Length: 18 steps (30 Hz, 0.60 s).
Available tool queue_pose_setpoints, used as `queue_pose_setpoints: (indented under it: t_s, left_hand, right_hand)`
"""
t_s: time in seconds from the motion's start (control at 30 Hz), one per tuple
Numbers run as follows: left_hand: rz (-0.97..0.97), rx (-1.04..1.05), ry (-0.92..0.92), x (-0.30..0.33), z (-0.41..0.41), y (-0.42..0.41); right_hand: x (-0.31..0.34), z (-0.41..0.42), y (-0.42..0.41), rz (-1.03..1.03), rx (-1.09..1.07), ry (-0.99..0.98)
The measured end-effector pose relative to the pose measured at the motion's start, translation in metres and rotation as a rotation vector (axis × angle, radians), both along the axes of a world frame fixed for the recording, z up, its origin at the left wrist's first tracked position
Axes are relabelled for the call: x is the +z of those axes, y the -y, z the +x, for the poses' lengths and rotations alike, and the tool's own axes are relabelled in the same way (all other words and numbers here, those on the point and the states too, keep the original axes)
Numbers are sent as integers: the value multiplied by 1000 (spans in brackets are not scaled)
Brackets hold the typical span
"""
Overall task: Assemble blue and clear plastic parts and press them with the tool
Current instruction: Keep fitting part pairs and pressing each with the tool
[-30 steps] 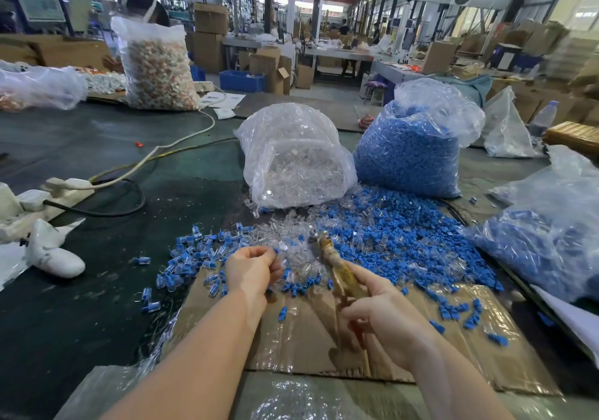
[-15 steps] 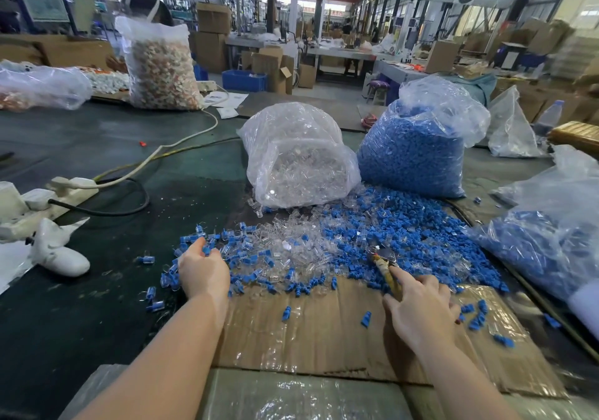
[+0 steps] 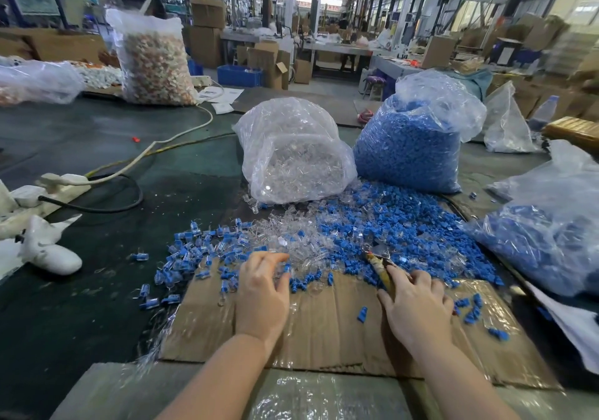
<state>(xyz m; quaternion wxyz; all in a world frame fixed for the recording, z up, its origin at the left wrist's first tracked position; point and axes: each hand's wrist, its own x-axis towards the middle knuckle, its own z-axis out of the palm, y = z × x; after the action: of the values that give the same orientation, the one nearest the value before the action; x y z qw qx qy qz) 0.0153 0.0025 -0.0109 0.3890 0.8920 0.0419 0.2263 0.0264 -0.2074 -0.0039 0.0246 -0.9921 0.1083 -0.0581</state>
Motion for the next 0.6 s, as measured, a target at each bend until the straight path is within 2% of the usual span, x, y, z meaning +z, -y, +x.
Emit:
queue_pose_setpoints:
  t_s: [0.13, 0.2, 0.3, 0.33, 0.47, 0.6]
  left_hand:
    - [105, -113, -67, -14, -6, 13]
    - [149, -145, -132, -18, -6, 15]
    - [172, -183, -188, -18, -3, 17]
    - [164, -195, -197, -17, -1, 18]
    - [133, -228, -175, -15, 3, 25]
    - [94, -240, -135, -15, 6, 31]
  right_hand:
    - [4, -3, -2, -44, -19, -63]
    - [6, -8, -8, -72, 25, 40]
    - [5, -18, -19, 46, 252, 323]
    - [5, -22, -25, 83, 310, 363]
    - [-2, -29, -39, 99, 320, 186]
    - [-6, -21, -45, 135, 319, 190]
